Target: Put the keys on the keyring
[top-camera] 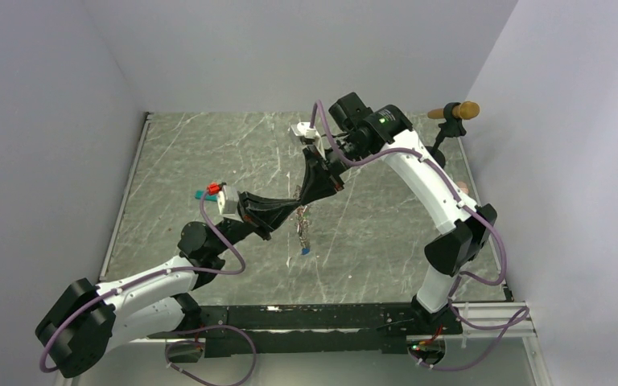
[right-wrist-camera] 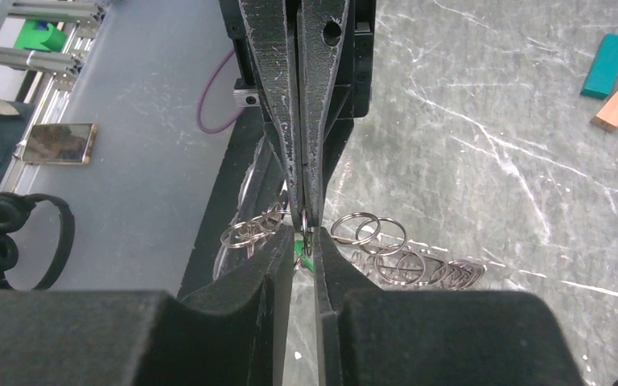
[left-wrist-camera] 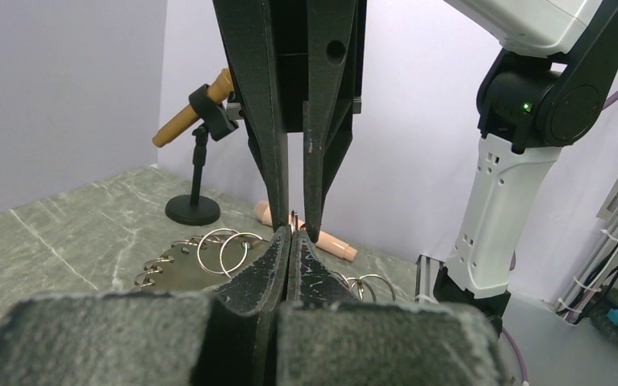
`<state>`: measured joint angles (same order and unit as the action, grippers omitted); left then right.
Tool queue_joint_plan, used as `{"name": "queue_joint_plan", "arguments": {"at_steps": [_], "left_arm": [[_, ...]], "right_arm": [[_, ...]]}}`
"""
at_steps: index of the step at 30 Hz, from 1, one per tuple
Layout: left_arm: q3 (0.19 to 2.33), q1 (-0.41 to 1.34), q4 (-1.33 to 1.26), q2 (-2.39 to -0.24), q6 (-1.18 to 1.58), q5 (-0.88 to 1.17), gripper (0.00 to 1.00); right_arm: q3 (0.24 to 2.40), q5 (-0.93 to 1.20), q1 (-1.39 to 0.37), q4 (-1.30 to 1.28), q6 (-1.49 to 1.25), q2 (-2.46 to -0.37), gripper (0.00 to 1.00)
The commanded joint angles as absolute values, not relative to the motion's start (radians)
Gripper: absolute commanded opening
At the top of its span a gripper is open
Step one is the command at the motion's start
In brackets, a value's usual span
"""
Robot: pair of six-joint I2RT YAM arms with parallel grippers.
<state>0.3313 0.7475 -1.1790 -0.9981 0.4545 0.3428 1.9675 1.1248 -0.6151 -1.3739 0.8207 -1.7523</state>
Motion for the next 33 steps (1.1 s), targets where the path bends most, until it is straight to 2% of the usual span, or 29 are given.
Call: {"name": "queue_joint_plan", "arguments": {"at_steps": [1,4,7,12,15,16,22,23,27,29,33], "left_arm": [[0.358,0.746,-1.266,-0.973,0.458,0.336,0.0],[0.355,0.746,-1.263,-0.966,0.454,0.33,0.0],[0.355,0.746,-1.25,-0.958,0.448,0.328,0.0],[0.357,0.746,-1.252,-0.957,0.446,0.327,0.0],[0.356,0.746,-1.248,-0.957,0.445,0.327,0.0],[0.356,0.746,-1.246,-0.957,0.445,0.327,0.0],[0.357,0.746,-1.22,-0.955,0.446,0.321,0.0],[0.359,0.744,-1.203,-0.949,0.443,0.324,0.05],[0.386,0.741,-1.016,-0.868,0.365,0.323,0.43],[0.429,0.741,-0.829,-0.811,0.276,0.329,0.51],[0.551,0.742,-0.443,-0.752,0.1,0.345,0.55]], "right_arm": [[1.965,1.15,-0.614,-1.343,0.812,-1.751,0.16],[1.966,1.149,-0.614,-1.344,0.812,-1.75,0.15],[1.959,1.142,-0.615,-1.343,0.813,-1.744,0.21],[1.955,1.142,-0.615,-1.339,0.81,-1.742,0.21],[1.958,1.146,-0.613,-1.342,0.813,-1.742,0.1],[1.96,1.148,-0.614,-1.345,0.816,-1.743,0.01],[1.97,1.141,-0.615,-1.366,0.844,-1.74,0.0],[1.97,1.131,-0.615,-1.362,0.84,-1.738,0.0],[1.961,1.045,-0.619,-1.351,0.827,-1.726,0.0],[1.963,0.986,-0.627,-1.354,0.828,-1.717,0.0],[1.988,0.887,-0.64,-1.38,0.847,-1.711,0.0]]}}
